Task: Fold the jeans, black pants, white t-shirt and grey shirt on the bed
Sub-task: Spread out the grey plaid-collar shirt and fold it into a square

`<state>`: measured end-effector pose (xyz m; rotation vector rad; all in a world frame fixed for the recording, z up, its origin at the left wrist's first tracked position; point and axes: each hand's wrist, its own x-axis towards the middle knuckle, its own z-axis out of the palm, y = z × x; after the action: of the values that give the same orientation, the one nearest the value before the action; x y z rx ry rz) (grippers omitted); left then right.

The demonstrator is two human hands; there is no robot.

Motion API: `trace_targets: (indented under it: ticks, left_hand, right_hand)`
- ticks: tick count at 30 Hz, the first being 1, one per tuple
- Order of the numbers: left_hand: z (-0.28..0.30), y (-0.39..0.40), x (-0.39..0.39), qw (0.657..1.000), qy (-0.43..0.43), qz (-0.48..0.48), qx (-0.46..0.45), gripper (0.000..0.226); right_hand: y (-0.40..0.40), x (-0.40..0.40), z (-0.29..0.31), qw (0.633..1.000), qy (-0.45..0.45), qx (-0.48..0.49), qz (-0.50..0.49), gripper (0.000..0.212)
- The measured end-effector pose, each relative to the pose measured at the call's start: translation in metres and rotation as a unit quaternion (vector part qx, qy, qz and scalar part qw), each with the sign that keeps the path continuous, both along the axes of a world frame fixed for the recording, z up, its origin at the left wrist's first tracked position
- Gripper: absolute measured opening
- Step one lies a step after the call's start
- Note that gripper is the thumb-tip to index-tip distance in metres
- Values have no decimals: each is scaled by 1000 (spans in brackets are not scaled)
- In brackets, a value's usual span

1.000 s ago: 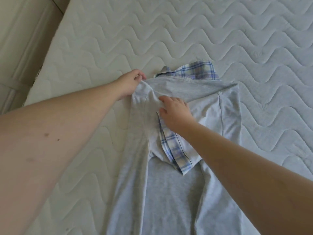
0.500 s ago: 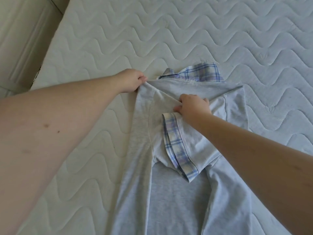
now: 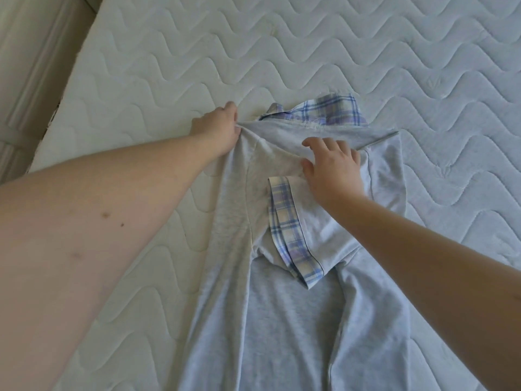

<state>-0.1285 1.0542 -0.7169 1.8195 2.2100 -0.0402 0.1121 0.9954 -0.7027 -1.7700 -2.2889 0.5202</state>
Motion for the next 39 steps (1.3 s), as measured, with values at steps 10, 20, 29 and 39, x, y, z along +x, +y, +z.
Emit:
trace_targets:
  ticks: [10,20,29,39]
  left_hand:
    - [-8,-76,-12,958,-225,156,-85,38]
    - [0,-112,6,983,-95,148,-45,27]
    - [2,-202,15,976,-125,149,-94,37]
    - [7,-310,9,875,-364,233,-219,27]
  right_hand:
    - [-140,-19,-11,968,-85,7,235,47]
    - [-141,-1,-12,956,-176,23,236,47]
    - [-222,-17,4,973,162,-161,28,35]
    - [-206,-59,-10,865,231,-406,-184,19]
